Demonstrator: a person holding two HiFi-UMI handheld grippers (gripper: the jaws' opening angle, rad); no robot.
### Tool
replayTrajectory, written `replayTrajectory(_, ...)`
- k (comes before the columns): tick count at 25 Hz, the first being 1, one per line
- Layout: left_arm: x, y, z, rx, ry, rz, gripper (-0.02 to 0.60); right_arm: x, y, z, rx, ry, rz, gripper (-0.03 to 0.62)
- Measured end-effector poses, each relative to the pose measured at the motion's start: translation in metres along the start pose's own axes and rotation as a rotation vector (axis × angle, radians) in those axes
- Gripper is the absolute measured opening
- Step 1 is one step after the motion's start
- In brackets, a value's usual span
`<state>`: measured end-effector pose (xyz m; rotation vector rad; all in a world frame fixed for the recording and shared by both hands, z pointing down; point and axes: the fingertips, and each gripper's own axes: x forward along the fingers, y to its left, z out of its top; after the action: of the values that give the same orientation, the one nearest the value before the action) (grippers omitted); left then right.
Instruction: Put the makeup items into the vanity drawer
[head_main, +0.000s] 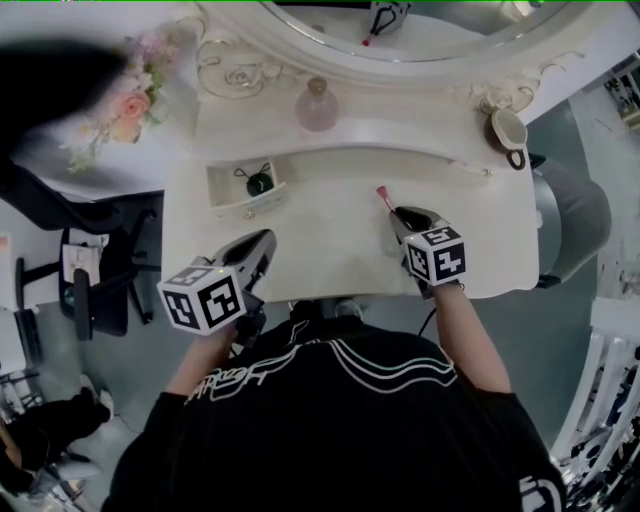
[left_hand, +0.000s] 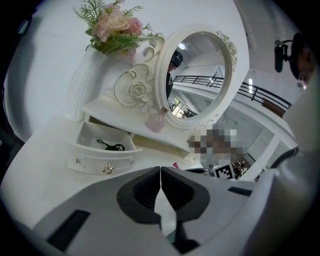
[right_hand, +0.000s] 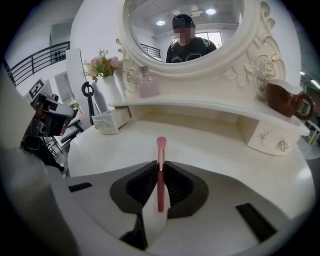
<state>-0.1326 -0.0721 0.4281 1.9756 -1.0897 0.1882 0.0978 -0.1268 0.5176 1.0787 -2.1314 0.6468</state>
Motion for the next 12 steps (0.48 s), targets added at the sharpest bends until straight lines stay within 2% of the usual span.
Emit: replayTrajectory(12, -0.021, 0.041, 0.025, -0.015, -0.029, 0.015, 0.025, 0.010, 0.065, 0.072, -0.056, -0.100, 0.151, 0.064)
